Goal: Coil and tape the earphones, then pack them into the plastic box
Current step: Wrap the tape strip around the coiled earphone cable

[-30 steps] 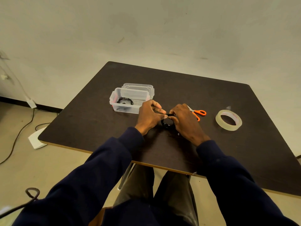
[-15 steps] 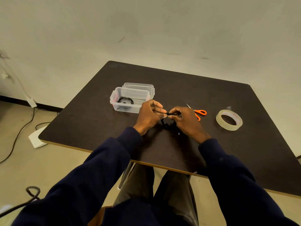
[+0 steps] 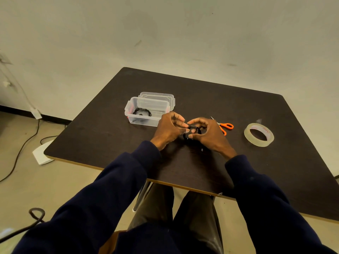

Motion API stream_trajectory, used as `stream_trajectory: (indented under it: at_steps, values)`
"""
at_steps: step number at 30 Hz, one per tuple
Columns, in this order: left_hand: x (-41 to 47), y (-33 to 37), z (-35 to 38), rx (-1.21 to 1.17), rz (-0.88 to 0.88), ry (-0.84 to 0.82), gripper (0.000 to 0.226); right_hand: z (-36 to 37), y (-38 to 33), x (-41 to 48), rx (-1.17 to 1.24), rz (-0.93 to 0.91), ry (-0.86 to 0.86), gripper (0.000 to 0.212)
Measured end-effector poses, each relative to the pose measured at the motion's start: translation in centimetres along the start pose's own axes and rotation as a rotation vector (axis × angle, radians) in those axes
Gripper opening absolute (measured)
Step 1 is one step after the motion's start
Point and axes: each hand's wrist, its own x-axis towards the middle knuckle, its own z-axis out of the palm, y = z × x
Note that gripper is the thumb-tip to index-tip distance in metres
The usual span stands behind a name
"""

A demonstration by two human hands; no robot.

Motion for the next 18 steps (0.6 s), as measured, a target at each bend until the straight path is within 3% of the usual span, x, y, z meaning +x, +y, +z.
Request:
stream_trajectory:
  at_steps: [5,8,18]
  values:
    - [-0.06,0.00,-0.06,0.027,-0.016,-0.025,0.040,0.60,-0.05,-0.12,-0.117,-0.066,0.140,0.019]
    - [-0.02,0.00,-0.27,0.010,-0.021,-0.028,0.041,0.40,-0.15,-0.13,-0.112,-0.059,0.122,0.017]
    - [-0.04,-0.11,-0.22,-0.018,-0.026,-0.019,0.038,-0.17,-0.60,-0.14,0.215,0.136,0.055,0.007]
